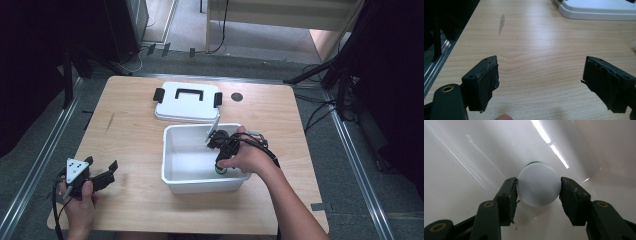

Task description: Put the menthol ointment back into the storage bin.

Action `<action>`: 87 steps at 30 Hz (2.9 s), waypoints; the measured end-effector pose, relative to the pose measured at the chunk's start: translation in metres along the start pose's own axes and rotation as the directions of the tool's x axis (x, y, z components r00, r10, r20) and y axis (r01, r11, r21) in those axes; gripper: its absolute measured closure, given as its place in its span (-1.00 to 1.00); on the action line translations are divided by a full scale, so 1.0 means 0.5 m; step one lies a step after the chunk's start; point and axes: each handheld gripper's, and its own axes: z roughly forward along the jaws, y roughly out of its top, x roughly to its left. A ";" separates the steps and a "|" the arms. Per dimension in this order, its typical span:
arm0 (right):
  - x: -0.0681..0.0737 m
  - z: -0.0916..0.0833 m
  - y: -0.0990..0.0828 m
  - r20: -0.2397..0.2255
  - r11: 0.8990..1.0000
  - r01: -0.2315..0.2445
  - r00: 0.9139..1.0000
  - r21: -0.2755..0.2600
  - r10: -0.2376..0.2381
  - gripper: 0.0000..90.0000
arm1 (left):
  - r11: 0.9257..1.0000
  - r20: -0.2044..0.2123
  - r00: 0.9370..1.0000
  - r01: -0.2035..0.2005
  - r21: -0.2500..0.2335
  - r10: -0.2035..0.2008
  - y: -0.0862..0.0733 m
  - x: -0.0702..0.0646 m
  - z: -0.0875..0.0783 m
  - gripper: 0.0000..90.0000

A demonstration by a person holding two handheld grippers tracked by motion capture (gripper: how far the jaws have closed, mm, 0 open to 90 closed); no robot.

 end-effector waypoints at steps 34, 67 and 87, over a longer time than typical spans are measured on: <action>-0.092 -0.207 -0.164 -0.052 0.950 -0.165 0.986 -0.264 0.157 0.10 | 1.000 0.000 1.000 -0.008 0.005 0.008 0.000 -0.001 0.001 -0.69; -0.153 0.059 -0.444 -0.044 0.538 -0.429 0.810 -0.725 0.585 -0.82 | 1.000 0.000 1.000 -0.015 0.014 0.015 0.001 -0.004 0.003 -0.69; -0.091 0.121 -0.631 -0.110 0.371 -0.442 0.750 -0.816 0.652 -0.83 | 1.000 0.006 1.000 -0.019 0.010 0.019 0.000 -0.004 0.002 -0.69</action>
